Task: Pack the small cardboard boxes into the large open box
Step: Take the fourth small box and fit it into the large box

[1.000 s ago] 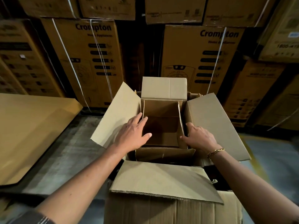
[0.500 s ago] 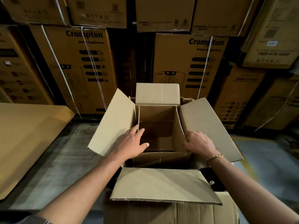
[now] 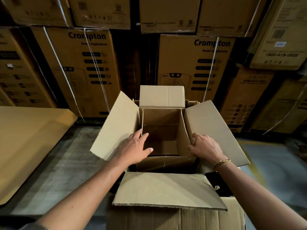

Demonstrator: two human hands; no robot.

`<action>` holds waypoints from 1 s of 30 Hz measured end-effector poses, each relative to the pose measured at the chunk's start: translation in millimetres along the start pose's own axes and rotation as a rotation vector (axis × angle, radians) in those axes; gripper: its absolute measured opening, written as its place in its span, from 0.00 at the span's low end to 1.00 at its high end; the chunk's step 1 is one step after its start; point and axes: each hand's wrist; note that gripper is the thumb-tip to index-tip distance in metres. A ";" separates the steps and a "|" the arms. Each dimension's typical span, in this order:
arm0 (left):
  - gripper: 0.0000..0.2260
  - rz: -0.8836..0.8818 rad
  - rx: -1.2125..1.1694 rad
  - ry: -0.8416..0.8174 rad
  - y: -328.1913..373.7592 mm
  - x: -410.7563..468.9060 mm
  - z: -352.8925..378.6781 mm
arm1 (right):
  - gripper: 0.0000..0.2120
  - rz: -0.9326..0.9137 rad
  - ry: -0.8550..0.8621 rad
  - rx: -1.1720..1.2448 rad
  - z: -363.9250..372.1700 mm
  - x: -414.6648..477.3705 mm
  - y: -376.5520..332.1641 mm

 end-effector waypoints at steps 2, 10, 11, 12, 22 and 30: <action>0.33 -0.001 0.002 0.003 -0.3 0.3 0.2 | 0.18 -0.005 0.003 -0.002 -0.4 1.0 1.4; 0.33 0.026 -0.005 0.085 0.2 0.8 -4.3 | 0.29 -0.055 0.017 0.017 -10.7 1.7 -0.7; 0.33 0.038 -0.017 0.111 0.4 -0.1 -6.7 | 0.32 -0.081 0.028 0.046 -13.7 1.5 -2.8; 0.33 0.051 -0.037 0.139 0.6 -0.9 -10.0 | 0.33 -0.111 0.035 0.087 -17.0 1.8 -5.2; 0.33 0.107 -0.362 0.554 -22.2 -30.3 -88.9 | 0.34 -0.331 0.054 0.524 -78.4 18.0 -76.2; 0.31 -0.072 -0.669 0.699 -140.4 -104.5 -159.0 | 0.47 -0.526 -0.040 0.703 -113.3 27.1 -221.0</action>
Point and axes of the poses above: each hand's wrist, its own x-axis towards the middle knuckle, its own z-axis out of the palm, y = z × x, and after that the axes turned 5 degrees about -x, right-handed
